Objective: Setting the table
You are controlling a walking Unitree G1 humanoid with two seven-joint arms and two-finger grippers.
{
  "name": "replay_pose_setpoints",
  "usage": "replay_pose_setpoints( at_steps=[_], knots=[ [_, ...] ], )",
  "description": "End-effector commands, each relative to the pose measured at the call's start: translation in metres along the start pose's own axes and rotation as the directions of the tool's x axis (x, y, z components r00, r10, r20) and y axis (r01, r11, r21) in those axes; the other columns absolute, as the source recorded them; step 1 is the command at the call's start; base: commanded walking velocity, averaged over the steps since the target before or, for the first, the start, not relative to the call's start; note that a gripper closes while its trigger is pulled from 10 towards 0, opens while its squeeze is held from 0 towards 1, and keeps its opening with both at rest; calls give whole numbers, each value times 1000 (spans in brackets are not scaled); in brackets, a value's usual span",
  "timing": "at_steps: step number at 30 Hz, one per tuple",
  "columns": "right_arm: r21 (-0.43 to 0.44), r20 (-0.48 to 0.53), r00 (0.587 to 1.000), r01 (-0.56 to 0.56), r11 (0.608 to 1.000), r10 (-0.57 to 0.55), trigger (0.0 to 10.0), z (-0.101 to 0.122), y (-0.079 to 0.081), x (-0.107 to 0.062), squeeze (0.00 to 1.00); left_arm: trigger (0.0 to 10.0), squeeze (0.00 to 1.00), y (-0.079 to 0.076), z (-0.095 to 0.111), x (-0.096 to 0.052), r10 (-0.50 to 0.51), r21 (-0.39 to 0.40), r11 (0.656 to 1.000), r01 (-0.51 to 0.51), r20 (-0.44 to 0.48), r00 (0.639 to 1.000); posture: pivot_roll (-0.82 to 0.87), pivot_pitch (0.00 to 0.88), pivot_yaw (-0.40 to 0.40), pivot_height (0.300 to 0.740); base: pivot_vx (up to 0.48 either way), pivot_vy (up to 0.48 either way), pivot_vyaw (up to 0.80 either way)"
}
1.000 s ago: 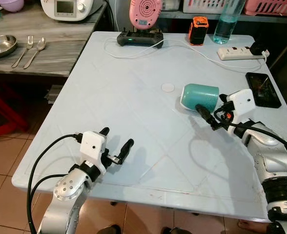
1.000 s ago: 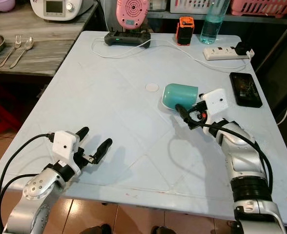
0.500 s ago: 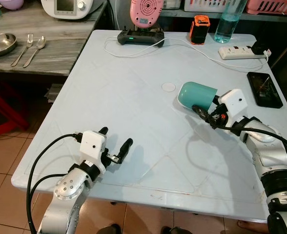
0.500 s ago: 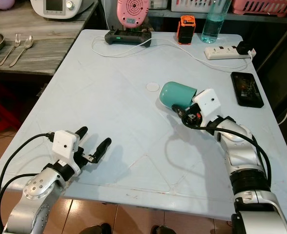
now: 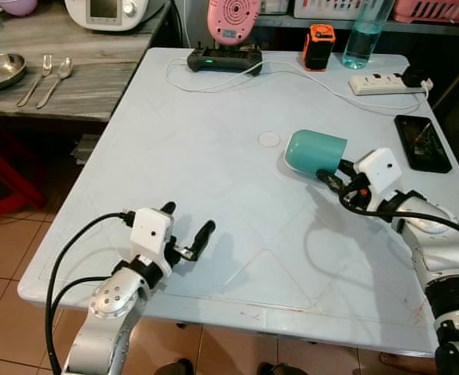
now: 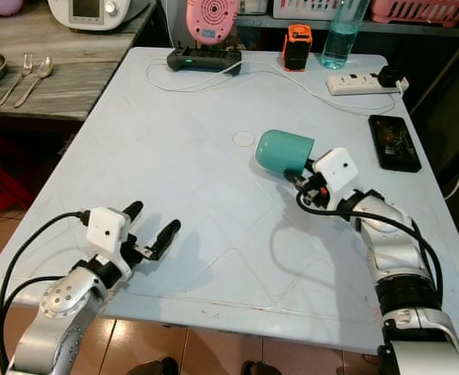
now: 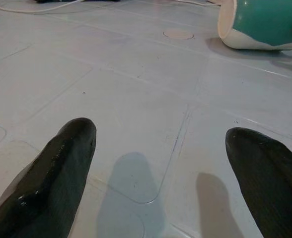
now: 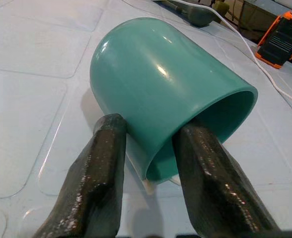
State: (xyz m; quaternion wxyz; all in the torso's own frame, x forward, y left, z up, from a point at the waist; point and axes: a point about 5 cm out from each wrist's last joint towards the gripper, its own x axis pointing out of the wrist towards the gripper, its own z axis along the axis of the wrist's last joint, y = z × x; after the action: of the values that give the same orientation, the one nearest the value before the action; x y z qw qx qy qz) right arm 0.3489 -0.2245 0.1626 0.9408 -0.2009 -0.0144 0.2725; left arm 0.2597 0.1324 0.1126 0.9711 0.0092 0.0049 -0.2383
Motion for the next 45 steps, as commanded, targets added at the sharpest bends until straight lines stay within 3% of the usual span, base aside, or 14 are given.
replay_pose_setpoints(
  at_steps=[1, 18, 23, 28, 32, 33, 36, 37, 43, 45],
  knots=[
    [-32, -19, 1000, -19, 999, 19, 0, -2, -1, -3, 0, 10000, 0, -1, -1, 0, 4, 11, 1000, -4, -4, 1000, -34, 175, 30, 740, 0, 0, 0],
    [-96, -26, 999, -49, 994, 47, 0, -3, 0, -5, 0, 10000, 0, 0, 1, 3, 5, 18, 1000, -5, 2, 1000, -35, 168, 30, 740, 0, 0, 0],
    [-174, -31, 990, -143, 974, 140, 0, 7, 2, -5, 0, 10000, 0, -2, -1, 7, 11, 16, 1000, -11, 2, 1000, -47, 153, 21, 740, 0, 0, 0],
    [-180, -21, 975, -221, 959, 221, 0, 18, 5, -2, 0, 10000, 0, -2, -1, 9, 15, 14, 1000, -15, 4, 1000, -51, 142, 15, 740, 0, 0, 0],
    [-161, 8, 907, -414, 896, 420, 0, 44, 27, 4, 0, 10000, 0, 0, 0, 10, 31, 18, 999, -31, 14, 999, -54, 135, 13, 740, 0, 0, 0],
    [-166, 9, 875, -476, 864, 484, 0, 52, 34, 5, 0, 10000, 0, 1, 0, 11, 37, 21, 999, -37, 18, 999, -54, 135, 13, 740, 0, 0, 0],
    [-182, 22, 828, -548, 817, 560, 0, 67, 42, 7, 0, 10000, 0, 1, 0, 13, 45, 24, 999, -46, 25, 999, -60, 128, 9, 740, 0, 0, 0],
    [-182, 22, 828, -548, 817, 560, 0, 67, 42, 7, 0, 10000, 0, 1, 0, 13, 45, 24, 999, -46, 25, 999, -60, 128, 9, 740, 0, 0, 0],
    [-123, 27, 738, -667, 735, 674, 0, 96, 50, 8, 0, 10000, 0, 1, 0, 16, 54, 29, 998, -55, 33, 998, -66, 116, 1, 740, 0, 0, 0],
    [-80, 26, 691, -719, 691, 722, 0, 101, 55, 5, 0, 10000, 0, 2, 1, 17, 70, 41, 997, -72, 48, 996, -68, 114, -3, 740, 0, 0, 0]
  ],
)
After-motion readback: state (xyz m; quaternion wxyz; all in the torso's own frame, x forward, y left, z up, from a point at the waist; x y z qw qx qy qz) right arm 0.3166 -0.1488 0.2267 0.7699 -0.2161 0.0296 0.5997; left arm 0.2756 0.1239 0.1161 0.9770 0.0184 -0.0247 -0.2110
